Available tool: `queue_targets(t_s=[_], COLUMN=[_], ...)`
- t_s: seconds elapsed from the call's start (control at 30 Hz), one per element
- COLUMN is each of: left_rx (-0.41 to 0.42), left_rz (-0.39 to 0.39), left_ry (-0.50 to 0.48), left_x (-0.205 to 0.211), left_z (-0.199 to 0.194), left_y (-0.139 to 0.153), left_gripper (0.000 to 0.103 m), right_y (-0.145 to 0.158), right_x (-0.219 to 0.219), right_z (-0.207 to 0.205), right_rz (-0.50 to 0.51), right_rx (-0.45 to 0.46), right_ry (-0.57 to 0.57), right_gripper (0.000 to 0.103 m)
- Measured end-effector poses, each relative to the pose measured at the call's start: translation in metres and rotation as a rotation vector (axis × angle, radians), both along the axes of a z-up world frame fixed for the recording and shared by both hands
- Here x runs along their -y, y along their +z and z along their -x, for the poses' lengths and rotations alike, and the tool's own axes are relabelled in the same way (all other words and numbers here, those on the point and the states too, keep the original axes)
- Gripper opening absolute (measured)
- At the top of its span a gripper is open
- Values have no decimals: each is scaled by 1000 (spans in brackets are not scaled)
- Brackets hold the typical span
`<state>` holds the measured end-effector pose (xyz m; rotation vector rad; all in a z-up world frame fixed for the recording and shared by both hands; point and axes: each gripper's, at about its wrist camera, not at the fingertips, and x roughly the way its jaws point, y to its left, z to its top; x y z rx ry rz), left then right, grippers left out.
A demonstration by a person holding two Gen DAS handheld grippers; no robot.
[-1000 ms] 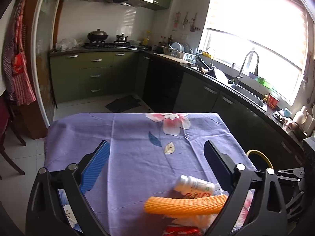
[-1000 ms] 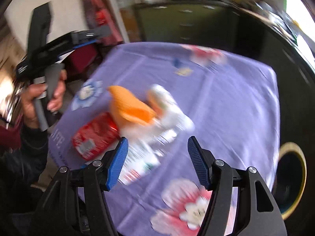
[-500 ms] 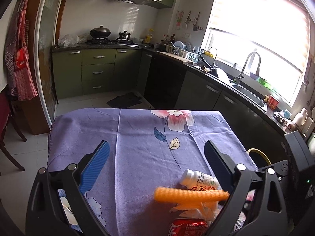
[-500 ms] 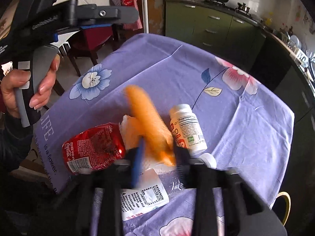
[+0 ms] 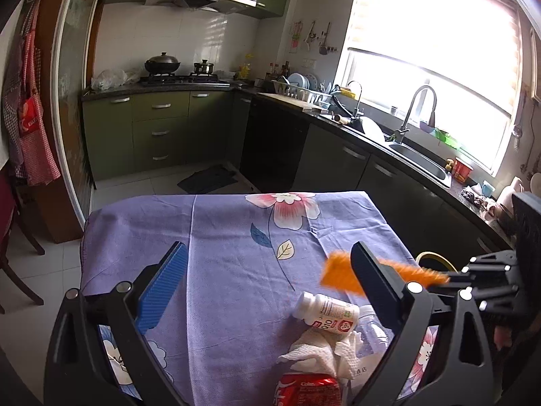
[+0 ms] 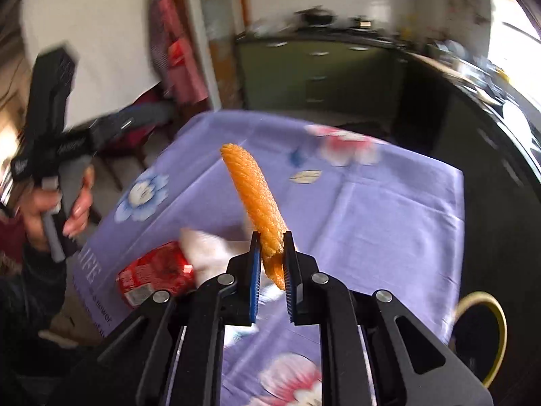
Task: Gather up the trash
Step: 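Carry the foam net over the trash bin and release it with the right gripper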
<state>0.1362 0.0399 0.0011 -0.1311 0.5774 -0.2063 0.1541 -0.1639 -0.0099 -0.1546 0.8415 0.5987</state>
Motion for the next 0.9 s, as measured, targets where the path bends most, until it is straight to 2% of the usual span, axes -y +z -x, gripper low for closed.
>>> queue_targets(t_s=[0.2, 0.3, 0.43, 0.53, 0.73, 0.8, 0.83, 0.87, 0.9], left_rx=[7, 5, 1, -1, -8, -9, -10, -11, -13], left_rz=[-16, -24, -39, -46, -65, -70, -72, -75, -76], left_ry=[-39, -63, -94, -113, -133, -135, -137, -138, -139], left_x=[20, 33, 51, 62, 76, 78, 79, 80, 80], left_z=[6, 7, 9, 11, 14, 14, 14, 14, 15], left_y=[5, 7, 8, 8, 10, 10, 10, 10, 10], left_gripper=[93, 93, 93, 93, 93, 93, 93, 93, 93], right_y=[6, -8, -32, -53, -85, -96, -101, -105, -107], right_x=[120, 180, 241, 276, 317, 327, 326, 328, 332], right_z=[10, 17, 22, 21, 11, 5, 3, 0, 0], right_rz=[-30, -7, 39, 50, 38, 27, 23, 16, 7], right_rx=[-2, -35, -75, -111, -178, -207, -217, -226, -225], right_ry=[-324, -490, -659, -749, -832, -852, -858, -868, -884], right_gripper=[13, 13, 14, 14, 15, 18, 27, 43, 48])
